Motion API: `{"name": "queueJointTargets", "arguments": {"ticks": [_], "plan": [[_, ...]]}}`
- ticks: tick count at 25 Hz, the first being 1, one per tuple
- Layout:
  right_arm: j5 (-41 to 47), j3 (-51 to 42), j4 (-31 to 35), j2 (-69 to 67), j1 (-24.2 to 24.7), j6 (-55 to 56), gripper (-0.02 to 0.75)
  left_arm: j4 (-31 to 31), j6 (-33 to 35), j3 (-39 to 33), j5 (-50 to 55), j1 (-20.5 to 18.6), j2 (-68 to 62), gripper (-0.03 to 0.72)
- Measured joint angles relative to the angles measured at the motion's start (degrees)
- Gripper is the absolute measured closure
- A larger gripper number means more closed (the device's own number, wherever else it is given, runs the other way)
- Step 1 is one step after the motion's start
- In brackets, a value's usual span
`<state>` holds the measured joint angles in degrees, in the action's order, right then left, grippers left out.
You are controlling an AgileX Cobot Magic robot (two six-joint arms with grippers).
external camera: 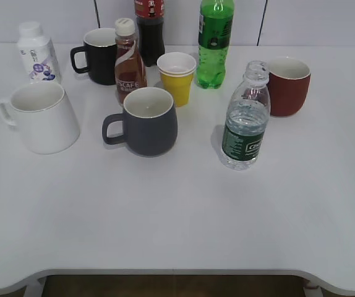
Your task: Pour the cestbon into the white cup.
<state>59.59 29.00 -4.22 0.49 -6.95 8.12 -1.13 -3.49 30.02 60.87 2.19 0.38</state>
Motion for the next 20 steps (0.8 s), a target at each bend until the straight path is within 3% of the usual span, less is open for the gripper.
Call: {"name": "queueJointTargets", "arguments": {"ticks": [20], "plan": [[0.0, 0.0, 0.05, 0.0, 0.0, 0.0, 0.15, 0.0, 0.0, 0.0, 0.0, 0.0, 0.0, 0.457]]}}
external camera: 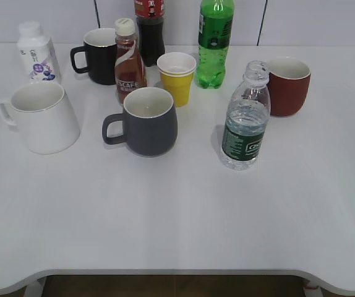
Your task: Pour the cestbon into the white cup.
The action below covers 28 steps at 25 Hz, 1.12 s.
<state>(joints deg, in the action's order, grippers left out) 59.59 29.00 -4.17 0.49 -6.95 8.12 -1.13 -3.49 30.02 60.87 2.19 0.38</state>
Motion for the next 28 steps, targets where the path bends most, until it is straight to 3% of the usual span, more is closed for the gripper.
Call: {"name": "queueJointTargets", "arguments": {"ticks": [21, 28], "plan": [[0.0, 0.0, 0.0, 0.0, 0.0, 0.0, 0.15, 2.0, 0.0, 0.74, -1.63, 0.0, -0.08, 0.457], [0.0, 0.0, 0.06, 0.0, 0.0, 0.0, 0.15, 6.3, 0.0, -1.57, -37.13, 0.0, -7.01, 0.451]]}}
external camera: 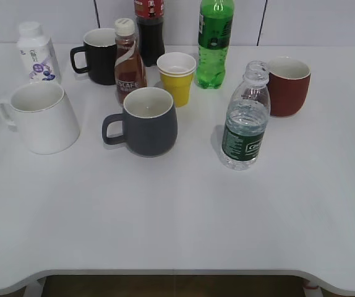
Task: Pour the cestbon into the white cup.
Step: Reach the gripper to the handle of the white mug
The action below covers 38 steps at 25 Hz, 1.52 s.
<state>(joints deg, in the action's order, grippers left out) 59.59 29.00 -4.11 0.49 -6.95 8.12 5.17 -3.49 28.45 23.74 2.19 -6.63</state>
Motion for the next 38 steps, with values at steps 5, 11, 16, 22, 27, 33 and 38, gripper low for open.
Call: {"name": "queueJointTargets", "arguments": {"ticks": [5, 11, 16, 22, 27, 33, 38], "plan": [[0.0, -0.07, 0.26, 0.0, 0.0, 0.0, 0.15, -8.7, 0.0, -4.99, -26.29, 0.0, -11.96, 0.447], [0.0, -0.07, 0.3, 0.0, 0.0, 0.0, 0.15, -13.09, 0.0, -8.88, -45.38, 0.0, -36.3, 0.44], [0.0, -0.07, 0.37, 0.0, 0.0, 0.0, 0.15, -13.4, 0.0, -9.79, -61.42, -1.18, -61.11, 0.421], [0.0, -0.07, 0.37, 0.0, 0.0, 0.0, 0.15, -13.79, 0.0, -9.91, -74.27, -2.19, -82.04, 0.416], [0.0, -0.07, 0.37, 0.0, 0.0, 0.0, 0.15, -14.45, 0.0, -9.91, -83.86, -2.19, -91.27, 0.416], [0.0, -0.07, 0.37, 0.0, 0.0, 0.0, 0.15, -14.4, 0.0, -8.56, -86.63, -2.19, -96.29, 0.408], [0.0, -0.07, 0.37, 0.0, 0.0, 0.0, 0.15, -15.62, 0.0, -5.66, -86.48, -3.37, -97.98, 0.337]]}}
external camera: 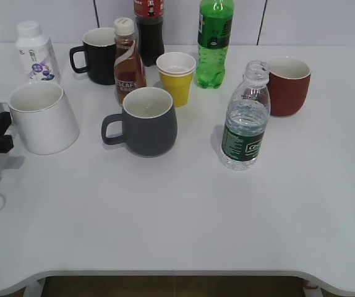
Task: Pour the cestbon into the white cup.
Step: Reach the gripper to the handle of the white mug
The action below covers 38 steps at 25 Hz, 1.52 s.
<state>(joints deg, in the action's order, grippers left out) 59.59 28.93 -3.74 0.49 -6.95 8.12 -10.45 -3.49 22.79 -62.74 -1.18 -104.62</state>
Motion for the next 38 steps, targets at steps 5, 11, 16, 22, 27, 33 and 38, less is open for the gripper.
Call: {"name": "queueJointTargets", "arguments": {"ticks": [5, 11, 16, 22, 27, 33, 38], "plan": [[0.0, 0.0, 0.0, 0.0, 0.0, 0.0, 0.15, -5.48, 0.0, 0.58, 0.87, -3.14, -0.32, 0.326], [0.0, 0.0, 0.0, 0.0, 0.0, 0.0, 0.15, -10.75, 0.0, 3.49, 0.63, -4.11, -2.78, 0.325], [0.0, 0.0, 0.0, 0.0, 0.0, 0.0, 0.15, -11.25, 0.0, 5.6, 0.43, -4.11, -3.34, 0.328], [0.0, 0.0, 0.0, 0.0, 0.0, 0.0, 0.15, -13.02, 0.0, 9.64, 0.45, -4.11, -6.79, 0.428], [0.0, 0.0, 0.12, 0.0, 0.0, -0.02, 0.15, -14.09, 0.0, 10.13, -1.38, -4.11, -6.96, 0.655], [-11.26, 0.98, 4.94, -2.09, 0.0, -9.82, 0.15, -14.59, 0.96, 9.11, 0.08, -4.11, -0.52, 0.659], [-33.71, 1.19, 12.73, -12.01, 0.0, -21.91, 0.15, -14.74, 1.03, 7.26, 0.22, -4.11, 5.95, 0.659]]}}
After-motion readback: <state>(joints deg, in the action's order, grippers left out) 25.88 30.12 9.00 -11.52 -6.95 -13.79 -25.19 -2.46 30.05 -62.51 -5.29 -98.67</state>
